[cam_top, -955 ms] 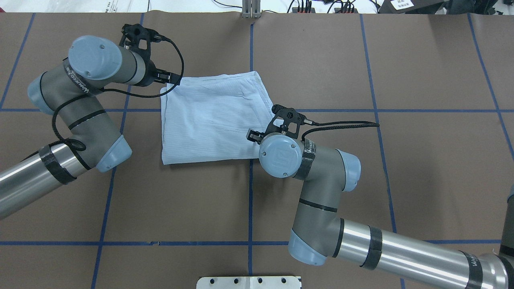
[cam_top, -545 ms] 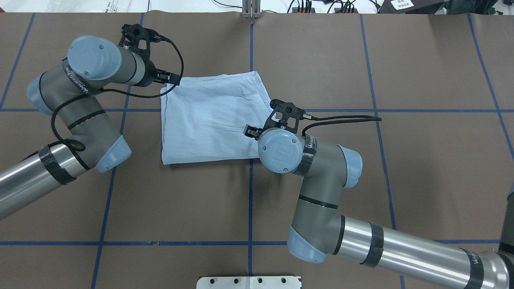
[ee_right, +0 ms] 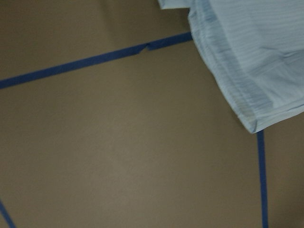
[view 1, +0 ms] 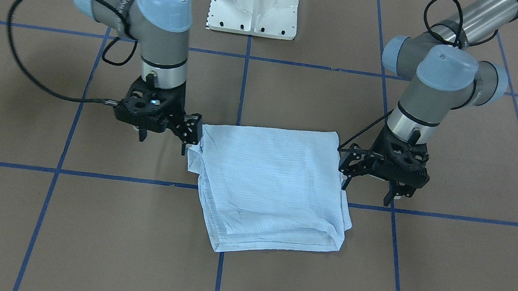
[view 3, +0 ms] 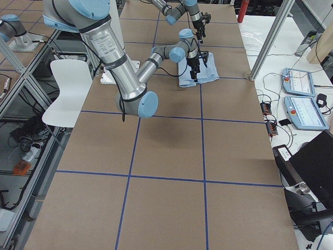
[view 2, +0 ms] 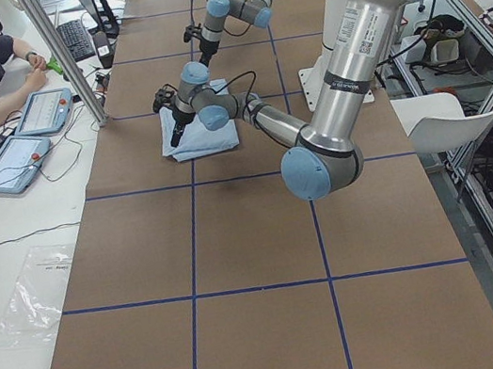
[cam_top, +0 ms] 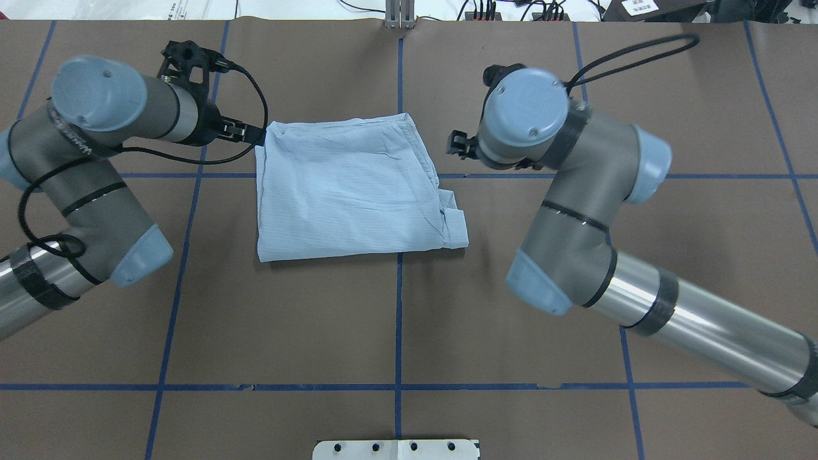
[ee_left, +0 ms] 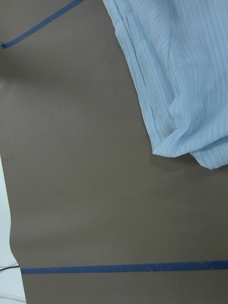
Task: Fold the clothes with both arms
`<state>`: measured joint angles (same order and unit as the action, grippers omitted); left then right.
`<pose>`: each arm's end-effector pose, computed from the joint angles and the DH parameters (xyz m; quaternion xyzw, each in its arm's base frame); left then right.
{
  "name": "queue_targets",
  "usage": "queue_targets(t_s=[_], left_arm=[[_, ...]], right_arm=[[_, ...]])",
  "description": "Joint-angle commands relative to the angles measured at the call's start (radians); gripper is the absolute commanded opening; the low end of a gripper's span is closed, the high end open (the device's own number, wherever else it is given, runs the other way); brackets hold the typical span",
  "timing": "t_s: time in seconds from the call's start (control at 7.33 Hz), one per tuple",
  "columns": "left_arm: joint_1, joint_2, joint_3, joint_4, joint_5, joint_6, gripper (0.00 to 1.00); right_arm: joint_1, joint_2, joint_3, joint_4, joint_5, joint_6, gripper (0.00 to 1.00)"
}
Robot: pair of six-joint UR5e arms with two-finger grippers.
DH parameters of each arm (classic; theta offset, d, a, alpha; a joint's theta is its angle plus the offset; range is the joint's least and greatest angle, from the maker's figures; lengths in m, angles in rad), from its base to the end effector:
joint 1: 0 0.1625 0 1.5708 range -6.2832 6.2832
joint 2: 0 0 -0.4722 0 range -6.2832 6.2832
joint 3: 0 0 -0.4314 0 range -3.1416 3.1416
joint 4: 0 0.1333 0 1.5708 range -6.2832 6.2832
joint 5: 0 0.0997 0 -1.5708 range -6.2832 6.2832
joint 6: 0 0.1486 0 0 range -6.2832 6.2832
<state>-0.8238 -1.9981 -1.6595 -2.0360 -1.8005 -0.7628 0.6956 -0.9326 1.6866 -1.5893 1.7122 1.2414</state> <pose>0.4343 -0.6154 0.3770 0.2716 0.3943 0.0471 0.8766 -0.5179 -0.5787 0.2886 0.1184 -0.3449 0.1445 0.9199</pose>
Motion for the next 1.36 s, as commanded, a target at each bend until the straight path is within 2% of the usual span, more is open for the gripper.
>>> queue_targets(t_s=[0.0,0.14,0.27,0.41,0.55,0.68,0.82,0.95,1.23], left_arm=[[-0.146,0.124,-0.148,0.120,-0.093,0.296,1.00],[-0.257,0.189,-0.169,0.131,-0.168,0.485,1.00],[-0.372,0.250,-0.160,0.132,-0.242,0.695,1.00],[-0.487,0.313,-0.155,0.134,-0.332,0.811,1.00],[-0.555,0.416,-0.160,0.116,-0.396,0.826,1.00],[-0.592,0.464,-0.148,0.112,-0.395,0.824,1.00],[-0.619,0.487,-0.078,0.111,-0.393,0.817,1.00],[-0.709,0.470,0.000,0.091,-0.401,0.815,1.00],[-0.718,0.484,0.023,0.099,-0.408,0.826,1.00]], right_arm=[[0.212,-0.143,0.080,-0.047,0.192,-0.379,1.00],[0.317,-0.223,0.085,-0.044,0.283,-0.561,1.00],[0.414,-0.297,0.084,-0.044,0.334,-0.723,1.00],[0.505,-0.367,0.081,-0.046,0.392,-0.873,1.00],[0.591,-0.444,0.076,-0.044,0.462,-1.027,1.00],[0.667,-0.528,0.077,-0.040,0.504,-1.101,1.00],[0.703,-0.649,0.091,-0.032,0.526,-1.096,1.00],[0.705,-0.717,0.079,-0.009,0.521,-1.099,1.00],[0.827,-0.738,0.087,0.005,0.538,-1.146,1.00]])
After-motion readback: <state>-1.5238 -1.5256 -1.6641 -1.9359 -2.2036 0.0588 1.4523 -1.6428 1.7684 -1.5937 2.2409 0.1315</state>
